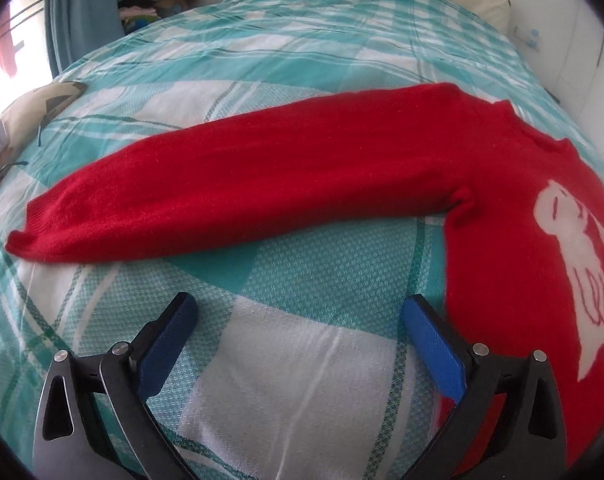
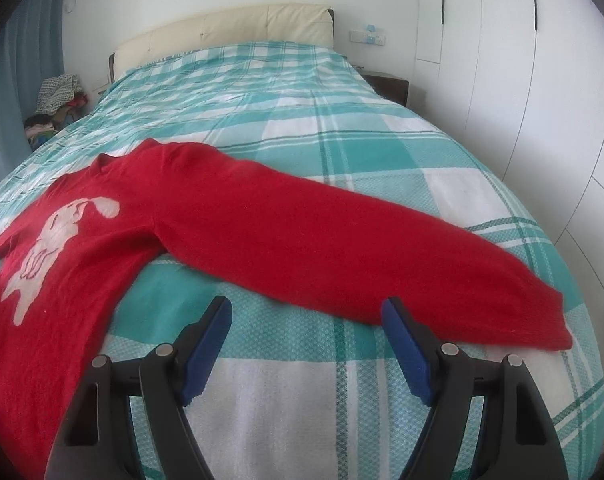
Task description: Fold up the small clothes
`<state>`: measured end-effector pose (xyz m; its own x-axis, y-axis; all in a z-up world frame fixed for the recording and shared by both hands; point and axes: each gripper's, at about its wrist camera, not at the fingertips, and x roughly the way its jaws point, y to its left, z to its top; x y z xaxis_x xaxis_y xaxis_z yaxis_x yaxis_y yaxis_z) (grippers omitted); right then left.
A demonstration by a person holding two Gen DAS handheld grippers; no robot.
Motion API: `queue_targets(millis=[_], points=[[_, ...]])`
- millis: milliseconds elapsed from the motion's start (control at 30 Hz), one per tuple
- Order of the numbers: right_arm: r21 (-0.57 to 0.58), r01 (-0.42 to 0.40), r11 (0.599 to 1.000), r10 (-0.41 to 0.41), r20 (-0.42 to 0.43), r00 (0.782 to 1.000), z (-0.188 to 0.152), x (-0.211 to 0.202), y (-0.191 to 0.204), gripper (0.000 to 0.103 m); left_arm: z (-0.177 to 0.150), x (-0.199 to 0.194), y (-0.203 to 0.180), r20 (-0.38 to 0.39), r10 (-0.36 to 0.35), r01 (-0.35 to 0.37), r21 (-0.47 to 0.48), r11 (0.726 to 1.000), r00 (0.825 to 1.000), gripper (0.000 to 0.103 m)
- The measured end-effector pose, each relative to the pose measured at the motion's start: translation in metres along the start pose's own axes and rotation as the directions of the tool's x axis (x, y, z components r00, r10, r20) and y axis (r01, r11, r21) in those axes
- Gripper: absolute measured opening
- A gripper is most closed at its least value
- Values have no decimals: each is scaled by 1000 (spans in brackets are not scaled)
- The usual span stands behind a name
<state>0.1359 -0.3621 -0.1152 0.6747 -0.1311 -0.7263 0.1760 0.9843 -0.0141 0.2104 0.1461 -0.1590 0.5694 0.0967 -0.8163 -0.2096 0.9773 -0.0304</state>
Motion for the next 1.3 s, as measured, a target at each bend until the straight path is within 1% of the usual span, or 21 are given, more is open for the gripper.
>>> queue_targets(millis=[33,100,167,200,333,467,600,1300], points=[[14,-4,1000,4,-30,1000,-3,7,-3,78,-1,1,1,-2,0,0,-1,1000,1000,103],[34,-27,999,28,-48,998,-8,13,-6,86,-3,0,1,-2,2,-2,-2,1000,1000,103],[16,-28,999,28,-56,998,-10,17,-3,99,-4,0,0,-2,4,-4,3,1000,1000,103],[-1,-15,1000,15,-66,998,-11,20,0,103,-4,1,0,-3,2,-2,2,1000,1000,103],[-41,35,999,-38,-67,997,-13,22,8,103,-4,2,0,-6,1,-1,2,1000,1000,103],[-26,16,1000,-17,-70,997,-12,22,5,103,-4,2,-1,-4,4,-4,3,1000,1000,103],[-34,25,999,-27,-72,997,-11,23,7,103,-4,2,-1,-5,5,-5,5,1000,1000,103],[-32,24,999,-26,-71,997,-11,23,7,103,-4,2,-1,-5,5,-5,5,1000,1000,103]])
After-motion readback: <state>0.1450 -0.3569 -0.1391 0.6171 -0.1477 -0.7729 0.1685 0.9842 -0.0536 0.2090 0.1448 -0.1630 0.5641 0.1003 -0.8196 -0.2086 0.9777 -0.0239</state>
